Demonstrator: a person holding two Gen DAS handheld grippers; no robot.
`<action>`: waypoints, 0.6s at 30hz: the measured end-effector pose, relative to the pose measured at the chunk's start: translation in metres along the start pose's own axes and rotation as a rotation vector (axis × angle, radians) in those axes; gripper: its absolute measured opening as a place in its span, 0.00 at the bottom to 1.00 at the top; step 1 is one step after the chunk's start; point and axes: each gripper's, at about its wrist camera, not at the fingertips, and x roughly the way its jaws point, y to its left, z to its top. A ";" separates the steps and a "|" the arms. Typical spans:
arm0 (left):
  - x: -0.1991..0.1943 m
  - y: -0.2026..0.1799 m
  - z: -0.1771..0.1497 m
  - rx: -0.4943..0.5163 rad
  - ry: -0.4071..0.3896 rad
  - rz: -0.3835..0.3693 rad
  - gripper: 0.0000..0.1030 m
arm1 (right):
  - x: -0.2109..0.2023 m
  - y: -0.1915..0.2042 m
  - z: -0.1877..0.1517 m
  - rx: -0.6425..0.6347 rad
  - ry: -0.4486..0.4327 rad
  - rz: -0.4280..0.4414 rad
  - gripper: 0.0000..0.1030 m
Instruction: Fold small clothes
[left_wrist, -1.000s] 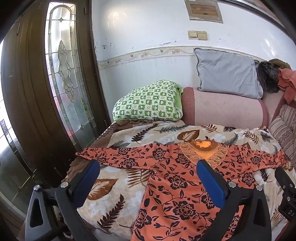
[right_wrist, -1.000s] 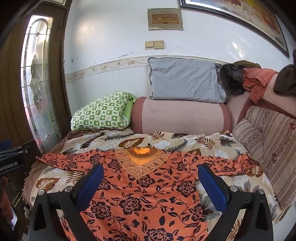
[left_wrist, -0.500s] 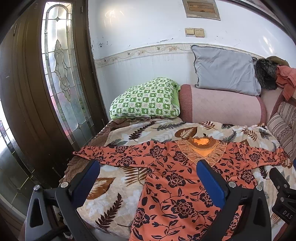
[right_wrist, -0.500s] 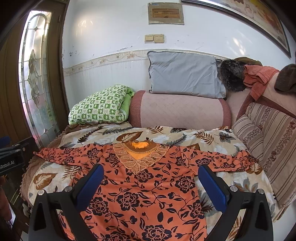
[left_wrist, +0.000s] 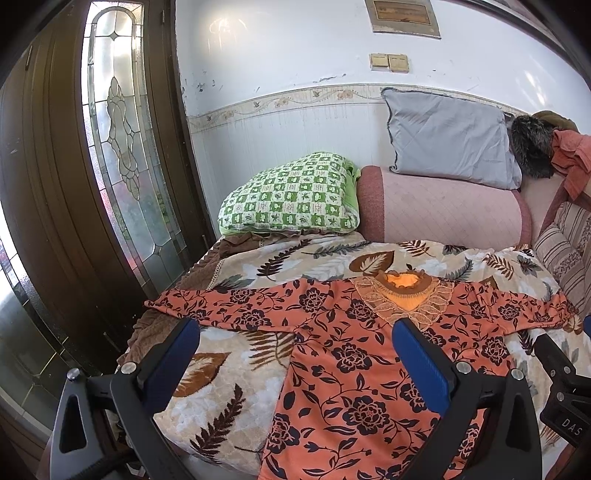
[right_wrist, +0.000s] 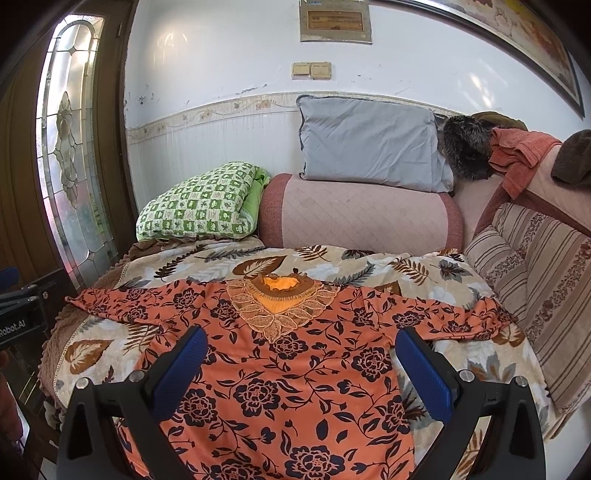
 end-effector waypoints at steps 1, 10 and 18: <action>0.000 0.000 0.000 0.001 0.000 0.000 1.00 | 0.000 0.000 0.000 0.000 0.000 0.000 1.00; 0.000 0.001 -0.001 -0.001 0.000 -0.002 1.00 | 0.002 0.000 -0.001 0.001 0.008 0.004 1.00; 0.003 0.000 -0.003 0.001 0.001 -0.003 1.00 | 0.002 -0.001 -0.001 0.003 0.021 -0.002 1.00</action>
